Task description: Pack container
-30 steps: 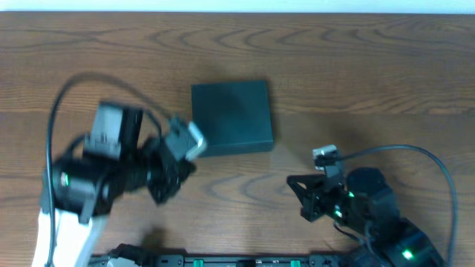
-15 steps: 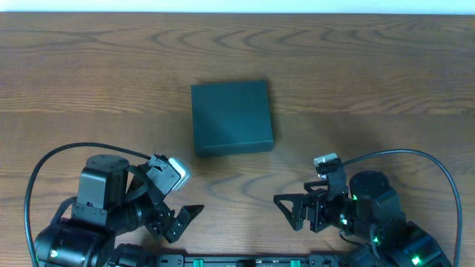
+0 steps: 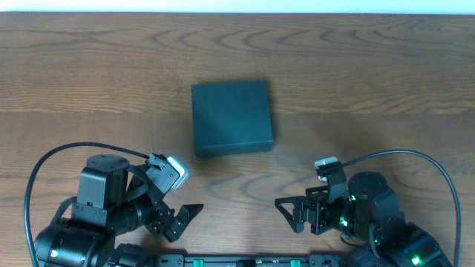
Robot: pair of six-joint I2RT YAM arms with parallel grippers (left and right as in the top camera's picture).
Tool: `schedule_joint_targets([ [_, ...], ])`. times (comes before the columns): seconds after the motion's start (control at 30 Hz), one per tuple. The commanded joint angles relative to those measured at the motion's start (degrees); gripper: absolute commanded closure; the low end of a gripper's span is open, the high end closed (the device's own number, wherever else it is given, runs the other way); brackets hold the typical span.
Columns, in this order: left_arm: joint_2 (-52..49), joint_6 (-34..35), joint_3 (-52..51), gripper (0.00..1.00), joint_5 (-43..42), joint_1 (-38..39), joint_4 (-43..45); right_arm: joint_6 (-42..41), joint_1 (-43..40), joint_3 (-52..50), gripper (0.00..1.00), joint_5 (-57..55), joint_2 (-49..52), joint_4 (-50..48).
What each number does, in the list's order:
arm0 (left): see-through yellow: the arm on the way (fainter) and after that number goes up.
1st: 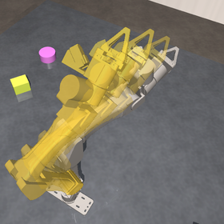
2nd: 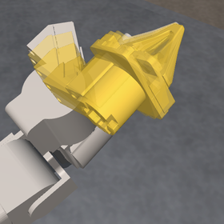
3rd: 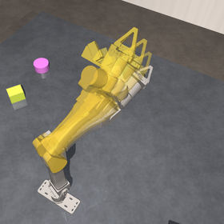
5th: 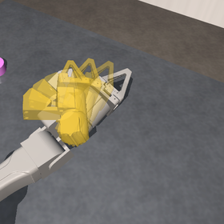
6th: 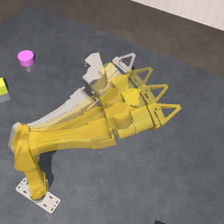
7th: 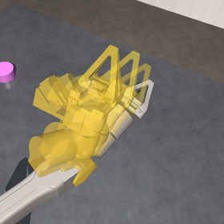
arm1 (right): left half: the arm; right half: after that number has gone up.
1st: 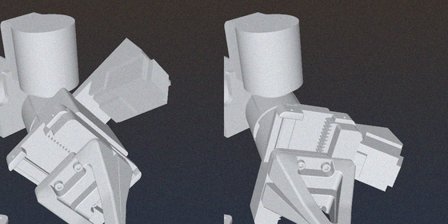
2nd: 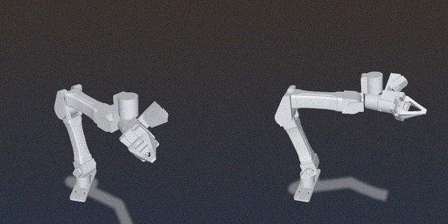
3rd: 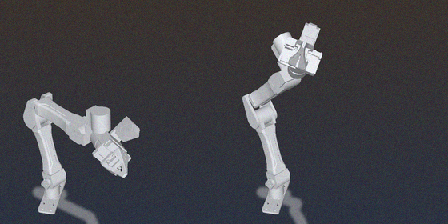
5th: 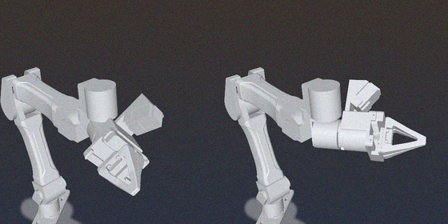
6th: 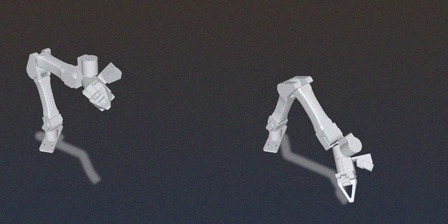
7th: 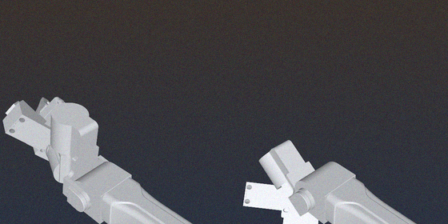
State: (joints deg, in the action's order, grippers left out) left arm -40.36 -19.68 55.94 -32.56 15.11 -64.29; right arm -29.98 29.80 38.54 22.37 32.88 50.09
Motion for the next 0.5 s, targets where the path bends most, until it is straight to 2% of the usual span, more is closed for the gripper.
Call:
schedule_joint_targets([
  [0.0, 0.8, 0.2, 0.0, 0.05, 0.6, 0.0, -0.2, -0.8, 0.0, 0.4, 0.01, 0.6, 0.0, 0.2],
  [0.17, 3.9, 0.1, 0.0, 0.05, 0.7, -0.2, -0.2, -0.8, 0.0, 0.4, 0.01, 0.6, 0.0, 0.1],
  [0.23, 6.7, -2.2, 0.0, 0.05, 6.5, -0.2, -0.2, -0.8, 0.0, 0.4, 0.01, 0.6, 0.0, 0.1],
  [0.3, 9.9, -1.8, 0.0, 0.05, 10.8, -0.2, -0.5, -0.8, 0.0, 0.4, 0.01, 0.6, 0.0, 0.1],
  [0.47, 19.6, -0.8, -2.1, 0.04, 11.0, -0.9, -1.1, -0.8, 0.0, 0.4, 0.01, 0.6, 0.0, 0.1],
])
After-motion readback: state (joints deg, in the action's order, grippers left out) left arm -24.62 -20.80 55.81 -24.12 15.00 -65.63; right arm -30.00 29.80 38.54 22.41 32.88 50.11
